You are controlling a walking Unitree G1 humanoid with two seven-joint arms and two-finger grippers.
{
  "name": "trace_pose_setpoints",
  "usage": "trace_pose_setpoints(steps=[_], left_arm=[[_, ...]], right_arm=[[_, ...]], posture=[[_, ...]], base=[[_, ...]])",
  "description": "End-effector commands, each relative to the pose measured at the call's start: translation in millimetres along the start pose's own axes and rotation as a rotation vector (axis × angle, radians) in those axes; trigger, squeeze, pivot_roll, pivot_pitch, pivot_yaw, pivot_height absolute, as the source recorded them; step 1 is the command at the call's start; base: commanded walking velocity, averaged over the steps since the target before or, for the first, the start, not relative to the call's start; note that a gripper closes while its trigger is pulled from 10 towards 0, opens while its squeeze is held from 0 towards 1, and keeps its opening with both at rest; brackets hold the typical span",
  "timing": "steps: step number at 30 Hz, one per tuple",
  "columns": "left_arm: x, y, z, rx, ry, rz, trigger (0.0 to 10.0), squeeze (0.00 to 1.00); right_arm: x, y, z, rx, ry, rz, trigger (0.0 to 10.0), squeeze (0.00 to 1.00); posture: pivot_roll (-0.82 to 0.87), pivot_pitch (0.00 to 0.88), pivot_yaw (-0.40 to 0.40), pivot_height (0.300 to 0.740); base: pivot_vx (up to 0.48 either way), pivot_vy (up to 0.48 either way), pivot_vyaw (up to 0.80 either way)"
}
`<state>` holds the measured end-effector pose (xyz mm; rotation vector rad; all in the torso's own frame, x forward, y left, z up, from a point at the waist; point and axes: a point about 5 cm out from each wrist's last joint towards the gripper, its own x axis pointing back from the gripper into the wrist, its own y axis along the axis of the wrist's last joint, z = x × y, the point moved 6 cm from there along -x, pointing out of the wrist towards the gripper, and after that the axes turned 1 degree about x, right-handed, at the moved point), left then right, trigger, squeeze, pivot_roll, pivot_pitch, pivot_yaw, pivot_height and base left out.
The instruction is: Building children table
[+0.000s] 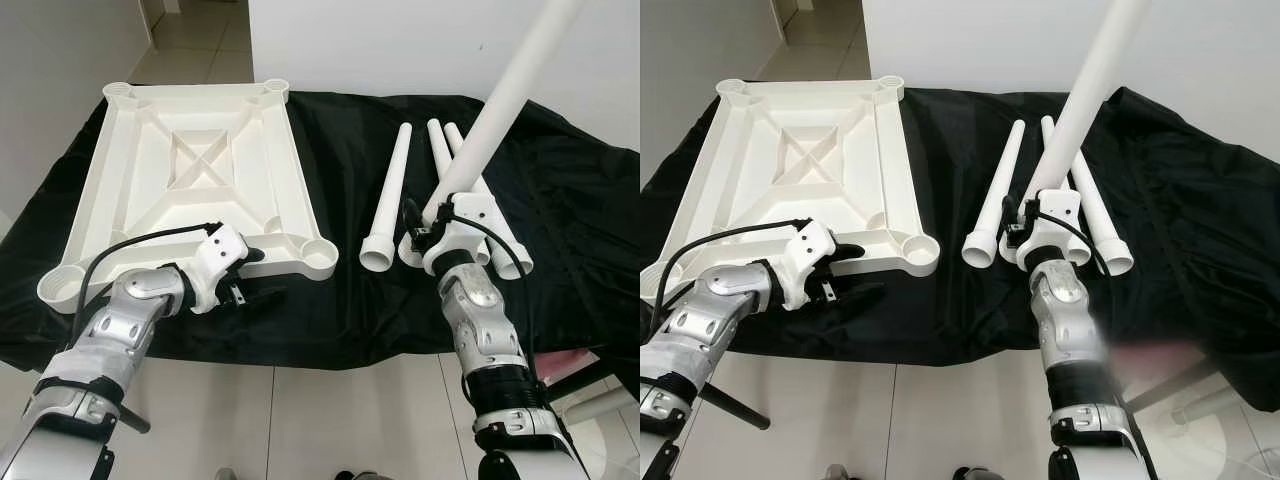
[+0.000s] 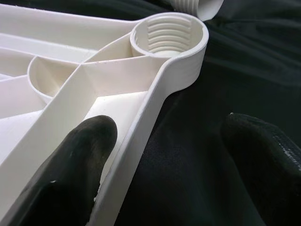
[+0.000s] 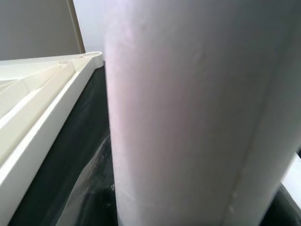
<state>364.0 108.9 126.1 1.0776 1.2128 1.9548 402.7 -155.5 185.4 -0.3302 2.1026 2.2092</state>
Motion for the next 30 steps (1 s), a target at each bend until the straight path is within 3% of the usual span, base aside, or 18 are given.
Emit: trace_pose_setpoints(steps=[1, 3, 6, 12, 13, 14, 17, 18, 30], left_arm=[[-6.0, -14.8, 6.1, 0.005, 0.051, 0.074, 10.0, 0.0], [-8.2, -17.3, 13.6, -0.005, 0.1, 0.093, 10.0, 0.0], [-10.0, -16.6, 12.7, -0.003, 0.096, 0.092, 10.0, 0.0], [-23.6, -17.4, 2.2, -0.02, 0.057, 0.108, 10.0, 0.0], [-32.5, -12.7, -2.8, -0.008, 0.048, 0.088, 10.0, 0.0], [-38.0, -7.6, -5.7, -0.001, 0.042, 0.064, 7.1, 0.0], [-45.2, -1.1, -9.0, 0.011, 0.039, 0.037, 7.1, 0.0], [-48.0, 0.9, -11.1, 0.008, 0.032, 0.029, 0.0, 0.0], [-62.8, 14.8, -34.8, -0.014, -0.052, -0.02, 0.0, 0.0]], right_arm=[[1.0, 1.4, 0.2, 0.01, 0.005, -0.003, 10.0, 0.0], [1.4, 1.2, 0.3, 0.011, 0.005, -0.003, 10.0, 0.0], [1.6, 1.5, 0.3, 0.012, 0.005, -0.003, 10.0, 0.0], [1.8, 2.2, -0.4, 0.016, 0.003, -0.004, 10.0, 0.0], [1.7, 2.8, -0.2, 0.016, 0.002, -0.006, 10.0, 0.0], [1.7, 3.3, -0.2, 0.015, 0.001, -0.008, 10.0, 0.0], [1.9, 3.7, -0.2, 0.014, 0.0, -0.01, 10.0, 0.0], [2.0, 3.4, -0.3, 0.014, -0.001, -0.009, 10.0, 0.0], [0.7, 3.4, 0.0, 0.014, -0.003, -0.009, 10.0, 0.0]], posture=[[-0.02, 0.068, -0.041, 0.74], [-0.02, 0.067, -0.04, 0.74], [-0.03, 0.066, -0.038, 0.74], [-0.03, 0.065, -0.038, 0.74], [-0.03, 0.064, -0.031, 0.74], [-0.03, 0.064, -0.031, 0.74], [-0.03, 0.064, -0.031, 0.74], [-0.04, 0.06, -0.026, 0.74], [-0.03, 0.06, -0.021, 0.74]], base=[[0.0, 0.0, 0.0], [0.0, 0.0, 0.0], [0.0, 0.0, 0.0], [0.0, 0.0, 0.0], [0.0, 0.0, 0.0], [0.0, 0.0, 0.0], [0.0, 0.0, 0.0], [0.0, 0.0, 0.0], [0.0, 0.0, 0.0]])
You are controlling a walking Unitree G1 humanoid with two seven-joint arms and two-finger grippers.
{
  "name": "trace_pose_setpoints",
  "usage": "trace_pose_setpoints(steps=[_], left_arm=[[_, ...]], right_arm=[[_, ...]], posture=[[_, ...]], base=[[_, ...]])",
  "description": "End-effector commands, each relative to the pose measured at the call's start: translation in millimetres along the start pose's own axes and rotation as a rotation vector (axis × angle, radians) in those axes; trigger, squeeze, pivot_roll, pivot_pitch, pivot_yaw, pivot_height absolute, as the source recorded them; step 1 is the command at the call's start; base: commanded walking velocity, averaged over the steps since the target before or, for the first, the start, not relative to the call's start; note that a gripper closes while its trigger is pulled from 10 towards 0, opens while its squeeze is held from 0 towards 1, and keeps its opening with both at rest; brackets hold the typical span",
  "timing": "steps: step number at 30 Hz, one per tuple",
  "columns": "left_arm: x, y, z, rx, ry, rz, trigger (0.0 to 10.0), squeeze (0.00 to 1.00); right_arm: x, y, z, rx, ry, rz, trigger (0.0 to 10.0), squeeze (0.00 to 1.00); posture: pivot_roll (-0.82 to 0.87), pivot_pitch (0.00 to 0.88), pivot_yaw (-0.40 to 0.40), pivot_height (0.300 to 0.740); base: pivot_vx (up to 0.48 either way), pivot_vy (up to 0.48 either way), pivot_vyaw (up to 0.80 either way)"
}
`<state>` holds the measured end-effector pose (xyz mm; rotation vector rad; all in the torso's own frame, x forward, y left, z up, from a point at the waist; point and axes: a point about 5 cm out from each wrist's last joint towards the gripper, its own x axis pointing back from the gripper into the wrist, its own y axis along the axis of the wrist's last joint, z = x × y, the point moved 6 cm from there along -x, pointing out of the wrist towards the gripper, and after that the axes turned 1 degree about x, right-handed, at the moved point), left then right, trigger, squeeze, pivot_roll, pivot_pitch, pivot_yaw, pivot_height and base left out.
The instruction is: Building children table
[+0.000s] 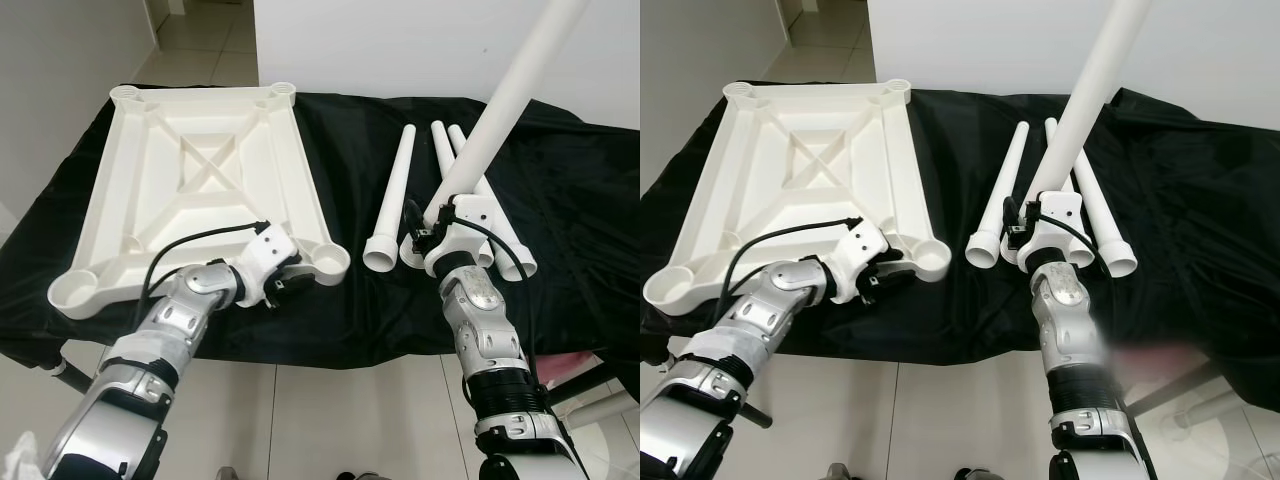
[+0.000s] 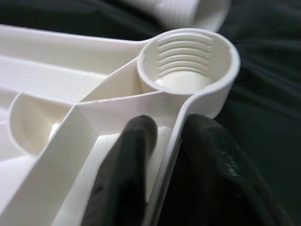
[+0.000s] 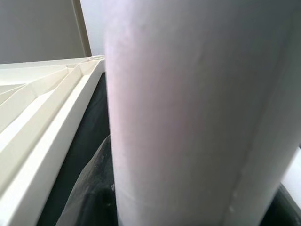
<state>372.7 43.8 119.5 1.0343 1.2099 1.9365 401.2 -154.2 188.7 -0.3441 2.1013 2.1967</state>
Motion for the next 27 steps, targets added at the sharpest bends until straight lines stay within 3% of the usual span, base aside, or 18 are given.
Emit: trace_pose_setpoints(steps=[1, 8, 15, 16, 17, 25, 26, 27], left_arm=[[-5.0, -4.2, -14.5, 0.003, -0.062, 0.014, 0.0, 0.0], [-19.1, 2.6, -23.1, 0.01, -0.051, 0.003, 0.0, 0.0], [-26.4, 8.5, -12.3, 0.027, 0.036, -0.001, 0.1, 0.0], [-28.5, 10.2, -10.1, 0.037, 0.059, -0.002, 4.7, 0.0], [-30.6, 12.5, -9.8, 0.038, 0.071, -0.008, 10.0, 0.0], [-30.4, 16.2, -4.3, 0.058, 0.099, -0.015, 10.0, 0.0], [-27.3, 17.8, 0.6, 0.086, 0.11, -0.028, 10.0, 0.45], [-25.2, 19.0, 4.0, 0.105, 0.118, -0.037, 10.0, 1.0]], right_arm=[[-0.1, -0.1, -1.5, 0.009, -0.004, 0.004, 10.0, 0.0], [-1.3, 0.2, -0.4, 0.006, -0.005, 0.002, 10.0, 0.0], [-1.2, 0.4, 0.9, 0.004, -0.003, -0.003, 10.0, 0.0], [-1.2, 0.2, 0.8, 0.001, -0.005, -0.003, 10.0, 0.0], [-1.2, 0.7, 0.3, -0.003, -0.01, -0.007, 10.0, 0.0], [-1.9, 6.4, -0.3, -0.008, -0.023, -0.035, 10.0, 0.0], [-2.5, 9.1, 0.5, -0.034, -0.017, -0.043, 10.0, 0.0], [-2.9, 10.8, 1.1, -0.054, -0.012, -0.048, 10.0, 0.0]], posture=[[-0.03, 0.06, -0.021, 0.74], [-0.03, 0.059, -0.014, 0.74], [-0.03, 0.058, -0.009, 0.74], [-0.02, 0.061, -0.006, 0.74], [-0.02, 0.061, -0.004, 0.74], [-0.02, 0.064, -0.001, 0.74], [-0.02, 0.065, -0.001, 0.74], [-0.02, 0.065, -0.001, 0.74]], base=[[0.0, 0.0, 0.0], [0.0, 0.0, 0.0], [0.0, 0.0, 0.0], [0.0, 0.0, 0.0], [0.0, 0.0, 0.0], [0.0, 0.0, 0.0], [0.0, 0.0, 0.0], [0.0, 0.0, 0.0]])
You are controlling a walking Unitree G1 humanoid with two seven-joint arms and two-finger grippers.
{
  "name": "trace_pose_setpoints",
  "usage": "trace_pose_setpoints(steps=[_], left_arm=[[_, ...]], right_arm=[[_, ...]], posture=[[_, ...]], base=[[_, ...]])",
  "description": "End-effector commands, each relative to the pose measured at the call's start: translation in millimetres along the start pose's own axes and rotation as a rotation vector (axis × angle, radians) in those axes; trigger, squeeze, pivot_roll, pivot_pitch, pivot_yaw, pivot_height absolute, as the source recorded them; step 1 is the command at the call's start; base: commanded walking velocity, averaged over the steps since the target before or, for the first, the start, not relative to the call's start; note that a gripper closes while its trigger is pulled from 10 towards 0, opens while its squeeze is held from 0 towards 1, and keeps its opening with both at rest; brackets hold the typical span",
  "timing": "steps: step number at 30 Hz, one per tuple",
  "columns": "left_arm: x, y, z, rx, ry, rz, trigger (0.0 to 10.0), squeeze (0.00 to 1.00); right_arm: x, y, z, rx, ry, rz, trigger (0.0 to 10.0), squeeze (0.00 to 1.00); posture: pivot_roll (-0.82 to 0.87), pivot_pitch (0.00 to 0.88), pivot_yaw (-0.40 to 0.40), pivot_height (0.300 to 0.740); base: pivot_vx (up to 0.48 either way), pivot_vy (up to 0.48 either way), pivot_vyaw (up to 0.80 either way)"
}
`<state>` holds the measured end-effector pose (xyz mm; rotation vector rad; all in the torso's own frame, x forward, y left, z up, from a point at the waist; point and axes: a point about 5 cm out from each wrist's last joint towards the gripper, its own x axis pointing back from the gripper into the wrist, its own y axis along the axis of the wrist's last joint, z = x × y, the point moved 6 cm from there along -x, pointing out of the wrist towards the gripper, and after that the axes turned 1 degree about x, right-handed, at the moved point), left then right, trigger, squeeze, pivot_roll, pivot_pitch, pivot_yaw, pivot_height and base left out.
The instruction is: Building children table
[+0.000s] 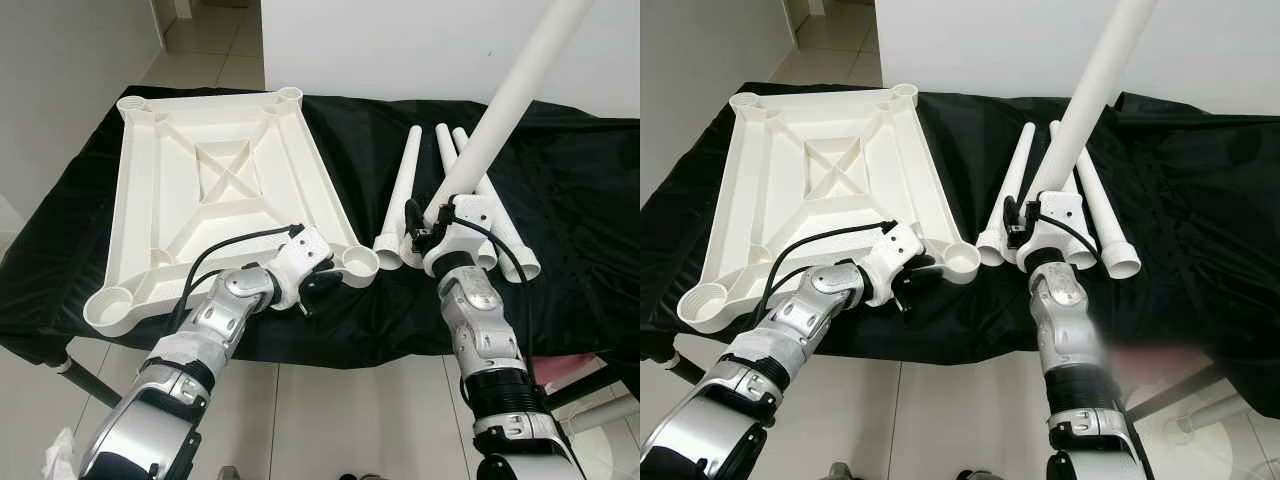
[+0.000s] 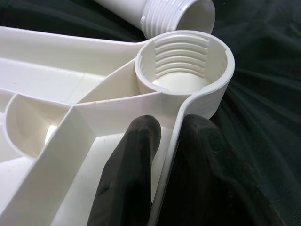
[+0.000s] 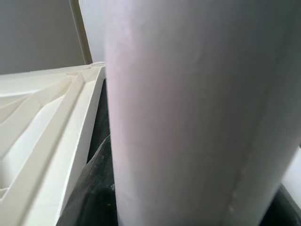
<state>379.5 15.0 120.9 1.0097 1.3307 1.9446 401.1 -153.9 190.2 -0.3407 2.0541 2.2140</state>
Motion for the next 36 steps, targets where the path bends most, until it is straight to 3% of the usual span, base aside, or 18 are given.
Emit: trace_pose_setpoints(steps=[1, 5, 6, 7, 8, 12, 17, 21, 25, 27, 30, 32, 33, 36], left_arm=[[4.6, 10.7, 15.1, 0.062, 0.054, -0.044, 10.0, 1.0], [9.2, 14.0, 20.6, 0.054, 0.062, -0.055, 10.0, 1.0], [12.8, 16.9, 24.8, 0.047, 0.07, -0.064, 10.0, 0.6], [12.8, 16.9, 24.8, 0.047, 0.07, -0.064, 10.0, 0.6], [18.9, 23.6, 31.3, 0.057, 0.078, -0.092, 10.0, 0.0], [33.9, 39.1, 48.0, 0.103, 0.107, -0.156, 10.0, 0.0], [43.3, 39.6, 66.3, 0.151, 0.188, -0.163, 10.0, 0.0], [45.1, 38.9, 67.6, 0.159, 0.194, -0.162, 10.0, 0.0], [51.5, 31.3, 68.4, 0.148, 0.214, -0.137, 10.0, 0.0], [51.5, 31.3, 68.4, 0.148, 0.214, -0.137, 10.0, 0.0], [55.9, 28.1, 67.6, 0.142, 0.225, -0.125, 10.0, 0.0], [55.9, 28.1, 67.6, 0.142, 0.225, -0.125, 10.0, 0.0], [57.6, 27.0, 67.7, 0.14, 0.235, -0.118, 10.0, 0.0], [58.7, 26.3, 67.7, 0.134, 0.244, -0.116, 10.0, 0.0]], right_arm=[[-3.4, 13.4, 3.7, -0.055, 0.024, -0.046, 10.0, 0.0], [-3.9, 18.9, 6.1, -0.067, 0.041, -0.069, 10.0, 0.0], [-4.1, 23.6, 6.9, -0.072, 0.05, -0.09, 10.0, 0.0], [-4.1, 23.6, 6.9, -0.072, 0.05, -0.09, 10.0, 0.0], [-4.9, 29.8, 7.3, -0.083, 0.058, -0.116, 10.0, 0.0], [-9.2, 38.2, 8.5, -0.103, 0.068, -0.155, 10.0, 0.0], [-15.2, 30.2, 18.6, -0.174, 0.085, -0.145, 10.0, 0.0], [-16.7, 27.1, 21.0, -0.213, 0.084, -0.139, 10.0, 0.0], [-20.9, 15.5, 26.0, -0.369, 0.066, -0.124, 10.0, 0.0], [-20.9, 15.5, 26.0, -0.369, 0.066, -0.124, 10.0, 0.0], [-23.2, 4.4, 25.4, -0.477, 0.043, -0.104, 10.0, 0.0], [-23.2, 4.4, 25.4, -0.477, 0.043, -0.104, 10.0, 0.0], [-25.3, -1.2, 22.4, -0.53, 0.02, -0.094, 10.0, 0.0], [-27.4, -6.2, 19.4, -0.566, -0.003, -0.082, 10.0, 0.0]], posture=[[-0.02, 0.066, -0.002, 0.74], [-0.02, 0.066, -0.003, 0.74], [-0.02, 0.068, -0.007, 0.74], [-0.02, 0.068, -0.007, 0.74], [-0.01, 0.07, -0.012, 0.74], [-0.01, 0.067, -0.02, 0.74], [0.0, 0.064, -0.027, 0.74], [0.0, 0.064, -0.032, 0.74], [0.01, 0.067, -0.037, 0.74], [0.01, 0.067, -0.037, 0.74], [0.02, 0.077, -0.04, 0.74], [0.02, 0.077, -0.04, 0.74], [0.03, 0.087, -0.04, 0.74], [0.03, 0.087, -0.04, 0.74]], base=[[0.0, 0.0, 0.0], [0.0, 0.0, 0.0], [0.0, 0.0, 0.0], [0.0, 0.0, 0.0], [0.0, 0.0, 0.0], [0.0, 0.0, 0.0], [0.0, 0.0, 0.0], [0.0, 0.0, 0.0], [0.0, 0.0, 0.0], [0.0, 0.0, 0.0], [0.0, 0.0, 0.0], [0.0, 0.0, 0.0], [0.0, 0.0, 0.0], [0.0, 0.0, 0.0]])
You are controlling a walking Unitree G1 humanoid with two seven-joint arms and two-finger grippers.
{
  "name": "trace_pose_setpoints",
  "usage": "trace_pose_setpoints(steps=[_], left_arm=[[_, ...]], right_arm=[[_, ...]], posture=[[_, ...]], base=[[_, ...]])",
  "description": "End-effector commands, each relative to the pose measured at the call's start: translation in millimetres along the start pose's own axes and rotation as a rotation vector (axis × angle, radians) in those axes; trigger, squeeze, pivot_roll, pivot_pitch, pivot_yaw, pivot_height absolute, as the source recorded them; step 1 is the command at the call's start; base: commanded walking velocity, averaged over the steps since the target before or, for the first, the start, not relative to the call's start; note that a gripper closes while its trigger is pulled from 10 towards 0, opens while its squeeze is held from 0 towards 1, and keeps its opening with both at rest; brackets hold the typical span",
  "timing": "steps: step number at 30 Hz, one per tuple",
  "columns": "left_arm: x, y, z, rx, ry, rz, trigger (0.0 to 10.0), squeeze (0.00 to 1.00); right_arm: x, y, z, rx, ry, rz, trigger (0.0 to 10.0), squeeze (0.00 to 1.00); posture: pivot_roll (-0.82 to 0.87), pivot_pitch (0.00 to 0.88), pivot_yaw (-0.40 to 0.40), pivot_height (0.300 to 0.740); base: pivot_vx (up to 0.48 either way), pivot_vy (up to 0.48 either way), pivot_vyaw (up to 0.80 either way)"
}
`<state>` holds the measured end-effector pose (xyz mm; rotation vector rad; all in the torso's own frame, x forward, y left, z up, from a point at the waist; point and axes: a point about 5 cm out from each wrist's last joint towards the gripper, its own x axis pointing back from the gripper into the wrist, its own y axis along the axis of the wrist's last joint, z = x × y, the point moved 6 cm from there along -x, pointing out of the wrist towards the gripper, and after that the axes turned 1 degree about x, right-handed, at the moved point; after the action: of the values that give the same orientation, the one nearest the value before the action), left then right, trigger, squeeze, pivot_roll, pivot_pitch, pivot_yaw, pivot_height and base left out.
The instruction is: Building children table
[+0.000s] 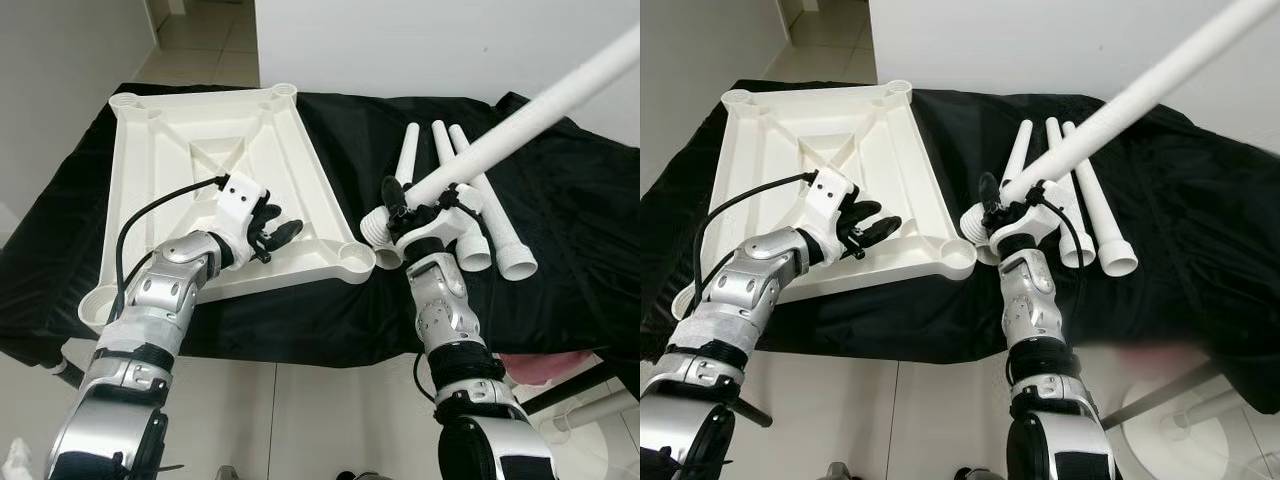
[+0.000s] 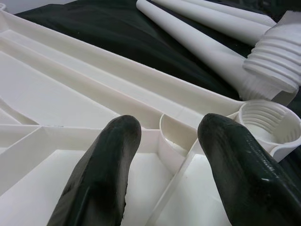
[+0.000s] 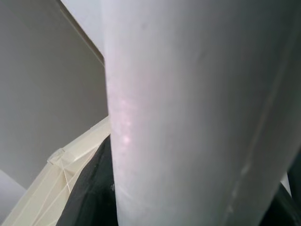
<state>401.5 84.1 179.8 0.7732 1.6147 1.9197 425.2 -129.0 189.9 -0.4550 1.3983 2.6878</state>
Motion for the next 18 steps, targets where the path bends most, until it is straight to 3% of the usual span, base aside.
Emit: trace_pose_setpoints(steps=[1, 5, 11, 15, 18], left_arm=[[0.8, -4.2, 2.0, -0.002, 0.04, 0.016, 10.0, 0.0], [1.5, -6.2, 0.1, -0.007, 0.051, 0.019, 10.0, 0.0], [2.6, -8.1, -3.4, 0.004, 0.057, 0.018, 10.0, 0.0], [3.1, -8.6, -4.9, 0.005, 0.056, 0.019, 10.0, 0.0], [1.4, -8.4, -8.4, 0.012, 0.048, 0.016, 10.0, 0.0]], right_arm=[[-2.4, 2.8, -1.9, -0.033, -0.013, -0.02, 10.0, 0.0], [-3.1, -3.5, -12.3, -0.039, -0.063, 0.006, 10.0, 0.0], [4.3, 3.5, -28.8, 0.081, -0.107, 0.003, 10.0, 0.0], [4.6, 10.1, -29.5, 0.114, -0.104, -0.018, 10.0, 0.0], [0.9, 19.2, -19.2, 0.096, -0.049, -0.051, 10.0, 0.0]], posture=[[0.03, 0.087, -0.04, 0.74], [0.03, 0.098, -0.045, 0.74], [0.02, 0.11, -0.048, 0.74], [0.01, 0.113, -0.044, 0.74], [0.0, 0.114, -0.038, 0.74]], base=[[0.0, 0.0, 0.0], [0.0, 0.0, 0.0], [0.0, 0.0, 0.0], [0.0, 0.0, 0.0], [0.0, 0.0, 0.0]])
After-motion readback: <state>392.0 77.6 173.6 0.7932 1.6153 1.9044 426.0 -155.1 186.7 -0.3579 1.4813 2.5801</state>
